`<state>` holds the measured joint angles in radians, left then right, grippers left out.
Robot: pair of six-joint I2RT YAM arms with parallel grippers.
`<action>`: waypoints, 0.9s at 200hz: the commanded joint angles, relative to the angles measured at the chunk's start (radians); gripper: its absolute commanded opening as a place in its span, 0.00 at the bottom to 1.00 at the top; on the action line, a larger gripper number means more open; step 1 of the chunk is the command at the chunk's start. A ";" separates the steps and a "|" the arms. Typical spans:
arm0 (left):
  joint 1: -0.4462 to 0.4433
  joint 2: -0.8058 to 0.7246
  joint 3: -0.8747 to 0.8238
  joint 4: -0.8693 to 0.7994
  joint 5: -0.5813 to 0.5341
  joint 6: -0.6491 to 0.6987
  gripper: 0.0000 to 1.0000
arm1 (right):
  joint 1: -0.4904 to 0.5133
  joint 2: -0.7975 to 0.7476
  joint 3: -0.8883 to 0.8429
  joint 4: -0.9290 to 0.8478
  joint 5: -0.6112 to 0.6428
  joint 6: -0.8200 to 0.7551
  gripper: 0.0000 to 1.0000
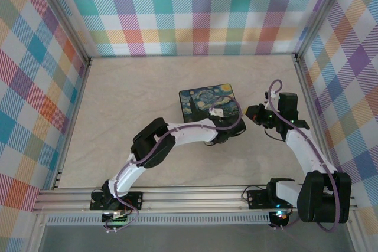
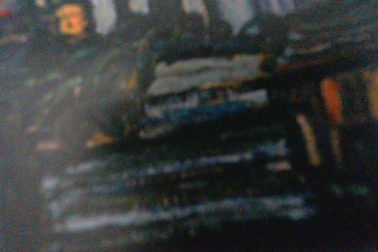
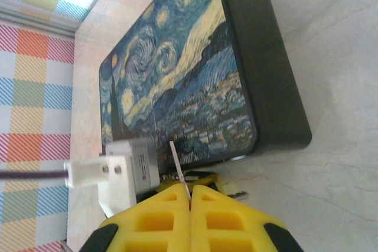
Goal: Unlock the padlock with the key
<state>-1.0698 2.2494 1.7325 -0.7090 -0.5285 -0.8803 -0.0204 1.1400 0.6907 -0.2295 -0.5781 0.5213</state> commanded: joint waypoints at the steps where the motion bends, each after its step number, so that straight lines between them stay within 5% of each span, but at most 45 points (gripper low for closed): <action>1: 0.056 -0.103 -0.001 -0.039 0.145 0.090 0.18 | -0.007 -0.005 0.051 -0.089 -0.053 -0.045 0.00; 82: 0.166 -0.227 0.099 -0.166 0.417 0.176 0.13 | 0.020 -0.095 0.096 -0.149 -0.091 0.033 0.00; 119: 0.258 -0.256 0.106 -0.132 0.652 0.105 0.12 | 0.121 -0.166 0.082 -0.127 -0.056 0.081 0.00; 180: 0.317 -0.279 0.150 -0.114 0.789 0.034 0.12 | 0.261 -0.193 -0.029 -0.033 0.048 0.154 0.00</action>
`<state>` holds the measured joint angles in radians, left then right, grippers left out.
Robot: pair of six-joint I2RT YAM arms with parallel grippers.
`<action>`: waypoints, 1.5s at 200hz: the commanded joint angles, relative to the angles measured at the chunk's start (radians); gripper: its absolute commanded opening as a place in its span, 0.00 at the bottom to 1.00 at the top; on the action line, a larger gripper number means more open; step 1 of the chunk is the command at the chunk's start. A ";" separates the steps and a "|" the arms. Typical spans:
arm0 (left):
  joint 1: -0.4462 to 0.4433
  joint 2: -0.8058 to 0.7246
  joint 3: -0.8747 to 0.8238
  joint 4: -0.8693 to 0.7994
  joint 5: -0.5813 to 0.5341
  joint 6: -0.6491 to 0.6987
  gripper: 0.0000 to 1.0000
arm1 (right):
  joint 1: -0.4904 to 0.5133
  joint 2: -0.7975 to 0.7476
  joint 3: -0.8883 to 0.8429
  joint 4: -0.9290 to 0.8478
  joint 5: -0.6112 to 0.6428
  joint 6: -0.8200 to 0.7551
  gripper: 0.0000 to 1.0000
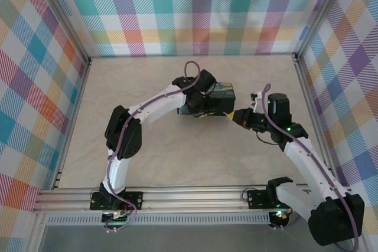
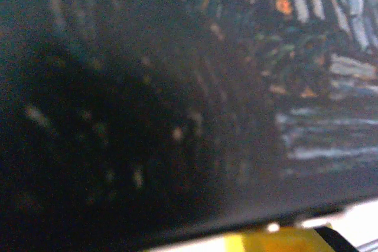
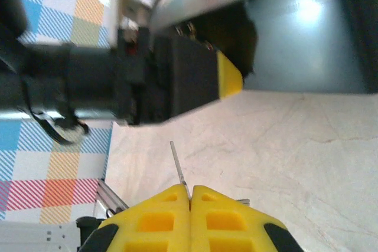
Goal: Unlock the padlock with the key
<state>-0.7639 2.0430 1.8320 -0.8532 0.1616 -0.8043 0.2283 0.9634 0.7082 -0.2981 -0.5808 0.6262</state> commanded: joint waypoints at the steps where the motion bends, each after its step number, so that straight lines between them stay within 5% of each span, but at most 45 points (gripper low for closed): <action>1: 0.011 -0.073 0.051 0.030 0.101 -0.043 0.12 | 0.012 -0.017 -0.048 0.037 0.051 0.050 0.00; 88: 0.067 -0.083 0.088 0.058 0.278 -0.145 0.10 | 0.111 0.040 -0.121 0.263 0.178 0.136 0.00; 128: 0.070 -0.110 0.102 -0.027 0.187 -0.186 0.10 | 0.110 0.045 -0.080 0.182 0.235 0.118 0.00; 214: 0.060 -0.233 -0.003 -0.099 0.116 -0.404 0.10 | 0.115 0.048 0.101 -0.060 0.062 0.004 0.00; 300: 0.052 -0.301 -0.135 0.013 0.163 -0.534 0.10 | 0.185 0.100 -0.057 0.289 0.038 0.197 0.00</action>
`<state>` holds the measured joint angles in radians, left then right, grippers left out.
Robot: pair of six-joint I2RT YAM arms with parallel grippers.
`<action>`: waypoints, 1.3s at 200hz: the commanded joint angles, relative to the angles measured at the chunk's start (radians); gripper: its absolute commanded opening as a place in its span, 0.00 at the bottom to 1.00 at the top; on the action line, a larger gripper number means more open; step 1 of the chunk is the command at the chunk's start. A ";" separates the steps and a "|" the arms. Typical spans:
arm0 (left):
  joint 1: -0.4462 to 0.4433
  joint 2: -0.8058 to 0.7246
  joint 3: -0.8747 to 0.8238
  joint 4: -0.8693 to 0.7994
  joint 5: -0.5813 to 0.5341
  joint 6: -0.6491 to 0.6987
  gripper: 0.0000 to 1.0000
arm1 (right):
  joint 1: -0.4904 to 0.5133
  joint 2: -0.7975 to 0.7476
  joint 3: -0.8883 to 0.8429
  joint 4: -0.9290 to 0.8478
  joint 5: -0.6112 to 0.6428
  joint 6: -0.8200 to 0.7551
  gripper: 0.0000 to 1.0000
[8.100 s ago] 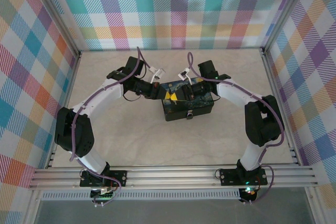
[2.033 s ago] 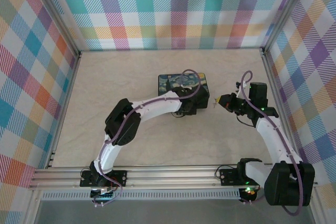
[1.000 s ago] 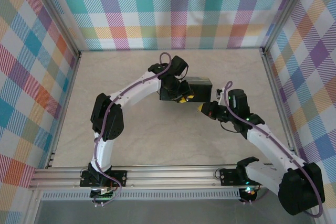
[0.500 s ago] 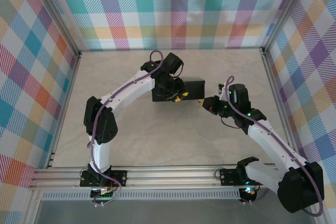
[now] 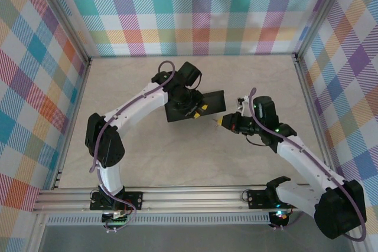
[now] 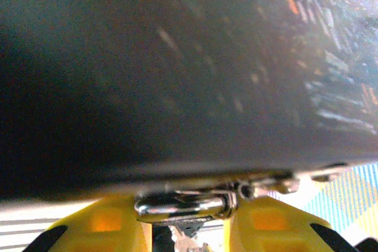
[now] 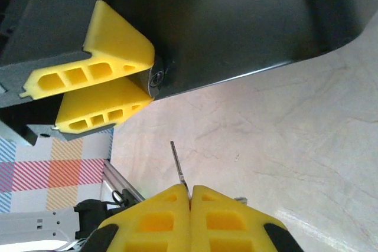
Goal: Unlock the padlock with the key
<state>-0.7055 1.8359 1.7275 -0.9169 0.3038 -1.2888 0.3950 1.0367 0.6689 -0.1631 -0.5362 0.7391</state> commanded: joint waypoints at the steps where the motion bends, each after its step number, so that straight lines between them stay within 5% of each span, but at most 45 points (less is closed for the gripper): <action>1: -0.006 -0.093 -0.031 0.077 0.019 -0.049 0.10 | 0.019 0.028 -0.019 0.158 -0.005 0.088 0.00; 65: -0.010 -0.092 -0.054 0.087 0.018 -0.063 0.09 | 0.029 0.157 -0.013 0.292 -0.031 0.152 0.00; 260: 0.015 -0.150 -0.135 0.178 0.075 -0.066 0.09 | 0.049 0.179 -0.100 0.507 -0.075 0.166 0.00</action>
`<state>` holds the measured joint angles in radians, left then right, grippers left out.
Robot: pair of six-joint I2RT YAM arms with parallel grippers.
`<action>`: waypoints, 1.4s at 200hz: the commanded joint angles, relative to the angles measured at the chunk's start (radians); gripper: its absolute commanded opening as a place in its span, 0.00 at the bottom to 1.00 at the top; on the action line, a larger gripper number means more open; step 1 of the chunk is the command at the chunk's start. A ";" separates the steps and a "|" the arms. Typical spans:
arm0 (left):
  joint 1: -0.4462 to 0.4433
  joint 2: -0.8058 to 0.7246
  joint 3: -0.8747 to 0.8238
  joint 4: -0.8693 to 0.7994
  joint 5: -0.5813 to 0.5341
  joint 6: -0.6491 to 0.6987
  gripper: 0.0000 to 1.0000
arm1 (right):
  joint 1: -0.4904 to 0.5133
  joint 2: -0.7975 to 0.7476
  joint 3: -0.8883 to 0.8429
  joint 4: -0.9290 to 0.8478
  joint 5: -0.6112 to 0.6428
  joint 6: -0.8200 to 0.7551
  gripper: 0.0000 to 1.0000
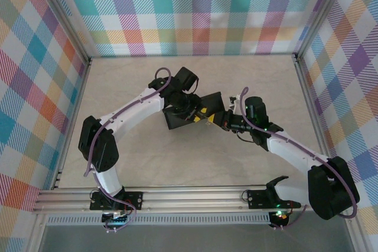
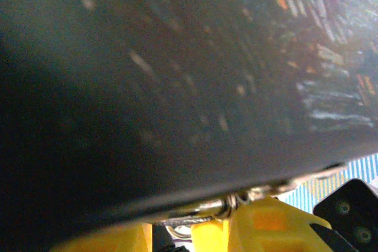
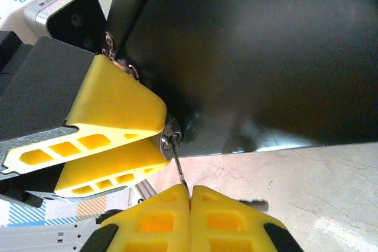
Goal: Unlock the padlock with the key
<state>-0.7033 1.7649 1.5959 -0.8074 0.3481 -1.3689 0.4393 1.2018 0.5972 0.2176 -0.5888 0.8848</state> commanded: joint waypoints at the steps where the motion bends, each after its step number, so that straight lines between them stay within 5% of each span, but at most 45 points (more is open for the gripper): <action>1: 0.013 -0.079 -0.003 0.068 0.033 0.014 0.09 | 0.004 0.015 -0.029 0.132 -0.022 0.023 0.00; 95: 0.026 -0.085 -0.012 0.097 0.080 0.013 0.08 | 0.007 0.031 -0.087 0.281 -0.085 0.029 0.00; 141: 0.056 -0.069 0.014 0.102 0.145 0.054 0.08 | 0.007 -0.054 -0.166 0.226 -0.040 0.000 0.00; 221: 0.065 -0.068 0.032 0.068 0.163 0.074 0.08 | 0.006 -0.006 -0.199 0.485 -0.040 0.022 0.00; 280: 0.065 -0.070 0.041 0.061 0.169 0.078 0.08 | 0.006 -0.027 -0.202 0.467 0.004 0.012 0.00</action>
<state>-0.6453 1.7432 1.5845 -0.7784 0.4824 -1.3193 0.4404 1.1954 0.4038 0.6525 -0.6090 0.9085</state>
